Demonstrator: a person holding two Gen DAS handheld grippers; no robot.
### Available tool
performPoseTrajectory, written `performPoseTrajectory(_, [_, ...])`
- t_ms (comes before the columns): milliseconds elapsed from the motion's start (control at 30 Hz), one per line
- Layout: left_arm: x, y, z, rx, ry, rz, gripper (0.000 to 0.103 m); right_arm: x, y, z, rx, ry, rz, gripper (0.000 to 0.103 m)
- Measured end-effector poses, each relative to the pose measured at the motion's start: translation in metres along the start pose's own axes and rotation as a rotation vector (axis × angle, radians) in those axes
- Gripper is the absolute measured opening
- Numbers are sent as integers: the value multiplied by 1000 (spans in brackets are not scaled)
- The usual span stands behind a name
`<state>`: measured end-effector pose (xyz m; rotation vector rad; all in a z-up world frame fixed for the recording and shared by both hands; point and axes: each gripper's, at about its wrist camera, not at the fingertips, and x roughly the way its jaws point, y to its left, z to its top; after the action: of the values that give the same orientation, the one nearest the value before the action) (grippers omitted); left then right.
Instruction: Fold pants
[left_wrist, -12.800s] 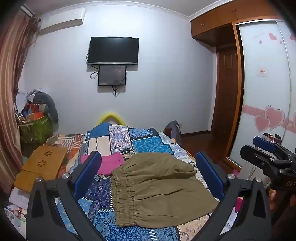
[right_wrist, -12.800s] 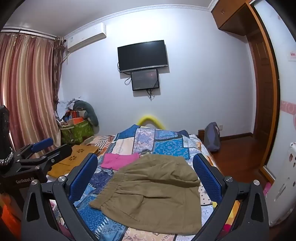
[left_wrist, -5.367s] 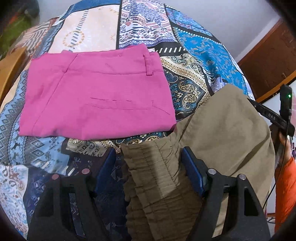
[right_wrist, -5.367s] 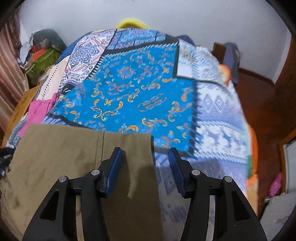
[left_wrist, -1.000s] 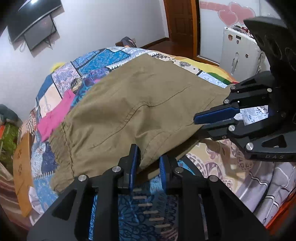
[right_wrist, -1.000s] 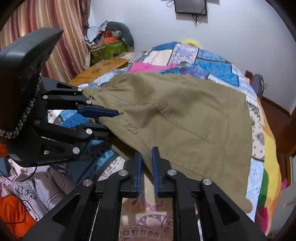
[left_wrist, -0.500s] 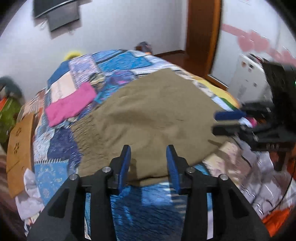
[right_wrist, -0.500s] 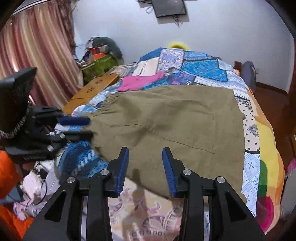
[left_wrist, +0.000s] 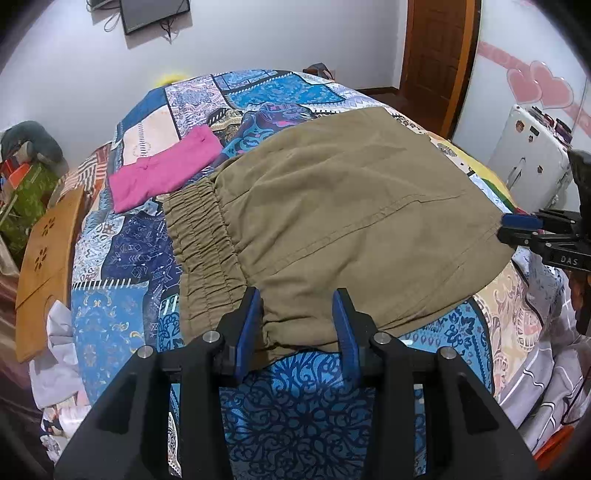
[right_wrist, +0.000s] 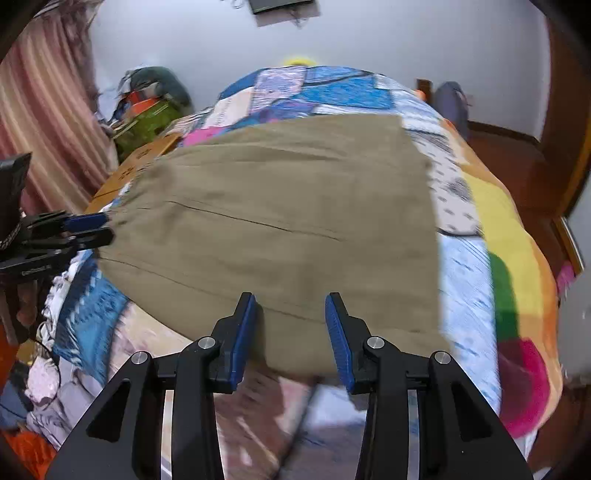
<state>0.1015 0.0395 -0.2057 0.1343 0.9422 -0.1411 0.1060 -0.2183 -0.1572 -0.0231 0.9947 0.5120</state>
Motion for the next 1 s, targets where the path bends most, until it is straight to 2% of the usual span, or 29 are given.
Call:
performPoseTrajectory(33, [1, 2, -2, -8, 1, 4, 48, -1, -7, -4, 11, 5, -6, 35])
performPoseTrajectory(133, [4, 11, -7, -66, -2, 4, 61, -3, -31, -15, 107, 11, 48, 40])
performPoseTrajectory(167, [4, 15, -8, -93, -1, -7, 62, -3, -31, -15, 111, 9, 48, 40])
performPoseTrajectory(233, [4, 23, -8, -140, 9, -40, 62, -3, -27, -13, 96, 15, 29, 40])
performPoseTrajectory(333, [-5, 29, -1, -155, 22, -42, 62, -7, -20, -5, 66, 25, 12, 43])
performPoseTrajectory(433, [-21, 40, 12, -142, -14, -11, 62, -14, -19, 8, 45, 4, 7, 43])
performPoseTrajectory(567, [-28, 70, 32, -190, -45, 30, 62, -22, -22, 27, 32, -50, 14, 43])
performPoseTrajectory(767, [-6, 111, 65, -298, -39, 42, 62, -21, -31, 72, 7, -112, 4, 43])
performPoseTrajectory(1000, [39, 120, 87, -313, 16, 15, 62, 4, -48, 123, -15, -144, -17, 47])
